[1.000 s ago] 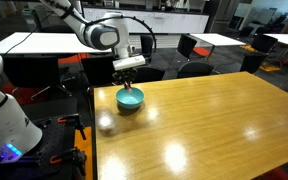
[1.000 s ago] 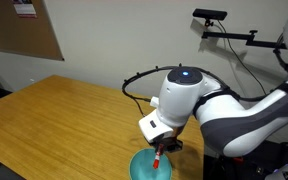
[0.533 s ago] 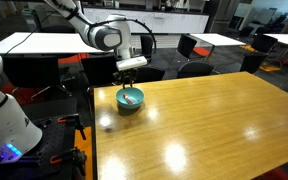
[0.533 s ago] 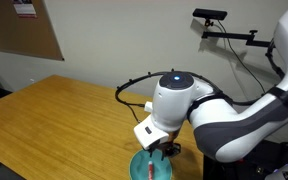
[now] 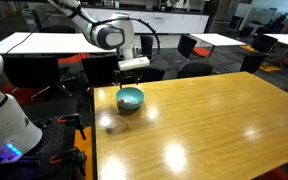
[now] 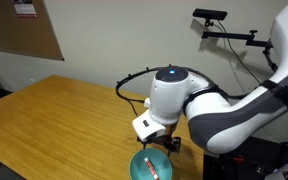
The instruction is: Put the marker in the teal bowl
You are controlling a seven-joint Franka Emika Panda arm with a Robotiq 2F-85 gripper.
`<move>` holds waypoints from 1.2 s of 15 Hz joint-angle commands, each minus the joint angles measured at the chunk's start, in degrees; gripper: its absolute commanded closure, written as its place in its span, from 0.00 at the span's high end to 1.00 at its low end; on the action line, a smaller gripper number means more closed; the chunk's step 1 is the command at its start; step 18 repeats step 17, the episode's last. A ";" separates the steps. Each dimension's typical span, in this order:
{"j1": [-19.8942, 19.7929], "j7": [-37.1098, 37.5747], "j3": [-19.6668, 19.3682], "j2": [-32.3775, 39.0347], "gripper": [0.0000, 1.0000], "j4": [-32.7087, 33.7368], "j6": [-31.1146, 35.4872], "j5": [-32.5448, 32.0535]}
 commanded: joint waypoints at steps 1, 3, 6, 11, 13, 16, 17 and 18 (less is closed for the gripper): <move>-1.75 3.18 -1.54 -2.81 1.00 0.30 -4.15 2.22; -2.82 4.63 -2.71 -3.26 1.00 0.76 -6.79 3.44; -4.37 8.48 -4.55 -4.05 1.00 0.94 -9.08 4.43; -5.95 10.47 -6.68 -5.21 1.00 0.59 -8.83 7.14; -5.74 10.02 -6.49 -3.67 1.00 0.66 -7.57 5.31; -5.69 10.02 -6.35 -3.43 1.00 0.61 -7.57 5.30; -5.67 10.02 -6.31 -3.40 1.00 0.61 -7.57 5.30; -5.67 10.02 -6.31 -3.40 1.00 0.61 -7.57 5.30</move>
